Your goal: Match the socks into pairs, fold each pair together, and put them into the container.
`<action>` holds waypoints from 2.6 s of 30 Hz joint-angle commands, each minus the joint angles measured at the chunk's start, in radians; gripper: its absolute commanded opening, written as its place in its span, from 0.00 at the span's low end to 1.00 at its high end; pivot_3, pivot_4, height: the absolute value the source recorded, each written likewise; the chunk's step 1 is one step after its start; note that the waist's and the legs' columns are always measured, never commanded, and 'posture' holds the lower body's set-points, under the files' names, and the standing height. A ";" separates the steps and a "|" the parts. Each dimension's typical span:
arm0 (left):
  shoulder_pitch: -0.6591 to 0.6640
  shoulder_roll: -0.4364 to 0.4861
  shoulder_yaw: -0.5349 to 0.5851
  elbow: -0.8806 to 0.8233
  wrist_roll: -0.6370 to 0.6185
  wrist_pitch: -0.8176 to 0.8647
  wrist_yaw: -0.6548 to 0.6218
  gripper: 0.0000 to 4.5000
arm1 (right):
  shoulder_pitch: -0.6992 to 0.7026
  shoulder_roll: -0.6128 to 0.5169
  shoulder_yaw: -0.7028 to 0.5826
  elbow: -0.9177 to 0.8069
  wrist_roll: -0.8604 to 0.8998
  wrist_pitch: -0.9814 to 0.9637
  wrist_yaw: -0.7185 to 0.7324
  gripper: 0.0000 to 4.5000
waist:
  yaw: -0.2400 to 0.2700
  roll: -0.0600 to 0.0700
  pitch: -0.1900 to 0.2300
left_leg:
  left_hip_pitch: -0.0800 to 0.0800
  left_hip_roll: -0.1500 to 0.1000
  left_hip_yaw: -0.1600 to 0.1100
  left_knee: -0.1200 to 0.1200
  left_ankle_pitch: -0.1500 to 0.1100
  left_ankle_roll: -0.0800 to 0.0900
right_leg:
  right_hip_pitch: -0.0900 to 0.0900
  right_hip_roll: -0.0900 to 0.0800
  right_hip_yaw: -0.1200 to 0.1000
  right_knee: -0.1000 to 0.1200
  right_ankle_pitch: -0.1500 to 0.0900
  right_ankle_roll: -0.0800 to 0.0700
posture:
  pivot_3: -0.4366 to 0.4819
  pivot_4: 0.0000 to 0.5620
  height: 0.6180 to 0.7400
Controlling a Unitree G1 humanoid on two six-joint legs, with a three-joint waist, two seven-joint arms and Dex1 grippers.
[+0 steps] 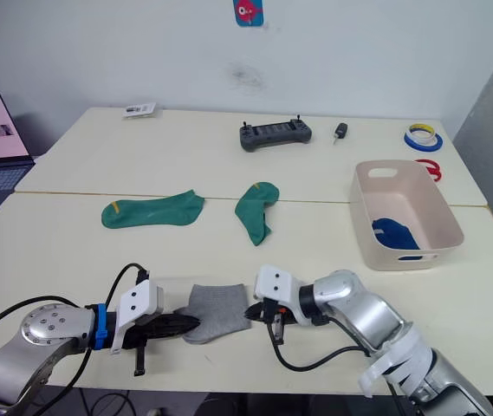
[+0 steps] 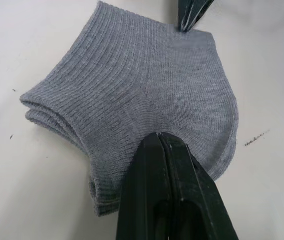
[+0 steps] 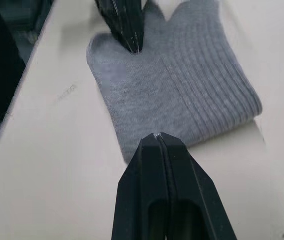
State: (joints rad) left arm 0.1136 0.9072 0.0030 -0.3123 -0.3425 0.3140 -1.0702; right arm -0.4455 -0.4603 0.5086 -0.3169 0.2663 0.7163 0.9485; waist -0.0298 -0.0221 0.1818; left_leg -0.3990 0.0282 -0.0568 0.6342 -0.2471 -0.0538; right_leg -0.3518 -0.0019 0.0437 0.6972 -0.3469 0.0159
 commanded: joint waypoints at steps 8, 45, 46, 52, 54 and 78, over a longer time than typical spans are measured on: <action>0.073 -0.027 -0.022 0.021 0.042 -0.028 0.039 0.00 | -0.055 0.081 -0.169 -0.027 0.180 0.451 -0.153 0.68 | -0.002 0.001 -0.001 | 0.001 0.000 0.000 0.000 0.000 0.000 | 0.000 0.000 0.000 0.000 0.000 0.000 | 0.48 0.27 1.00; 0.132 -0.029 0.018 -0.001 0.034 -0.043 0.066 0.00 | -0.121 0.522 -0.278 0.202 0.259 0.702 -0.453 0.23 | -0.020 0.006 -0.006 | 0.002 0.001 0.002 -0.004 0.000 0.000 | -0.002 0.001 0.001 0.000 0.000 0.000 | 0.48 0.27 1.00; 0.133 -0.030 0.021 -0.003 0.031 -0.042 0.066 0.00 | -0.119 0.524 -0.281 0.200 0.259 0.700 -0.457 0.14 | -0.020 0.007 -0.006 | 0.002 0.001 0.001 -0.004 0.000 0.000 | -0.002 0.001 0.001 0.000 0.000 0.000 | 0.48 0.27 1.00; 0.112 -0.058 0.098 -0.054 -0.094 0.050 0.068 0.00 | -0.125 0.404 -0.224 0.082 0.237 0.570 -0.413 0.02 | -0.020 0.006 -0.005 | 0.001 0.000 0.001 -0.004 0.000 0.000 | -0.002 0.001 0.001 0.000 0.000 0.000 | 0.48 0.27 1.00; 0.084 -0.051 0.136 -0.090 -0.162 0.114 0.070 0.00 | -0.118 0.332 -0.220 0.010 0.247 0.527 -0.378 0.02 | -0.018 0.005 -0.003 | 0.000 0.000 0.001 -0.004 0.000 0.000 | -0.002 0.000 0.000 -0.001 0.000 0.000 | 0.48 0.27 1.00; -0.635 -0.155 -0.035 -0.108 -0.429 0.434 0.075 1.00 | 0.126 -0.262 -0.941 -0.422 0.652 0.469 -0.306 0.02 | -0.005 -0.002 0.001 | 0.000 0.000 0.004 -0.003 0.000 0.000 | -0.001 0.004 0.000 -0.003 0.000 0.000 | 0.48 0.27 1.00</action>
State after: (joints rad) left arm -0.4987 0.7501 -0.0376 -0.4086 -0.7793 0.7734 -0.9756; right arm -0.2901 -0.6808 -0.3310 -0.7667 0.8974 1.2012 0.6471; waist -0.0352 -0.0236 0.1832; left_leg -0.3995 0.0271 -0.0525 0.6315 -0.2469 -0.0539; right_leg -0.3523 0.0035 0.0434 0.6943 -0.3469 0.0164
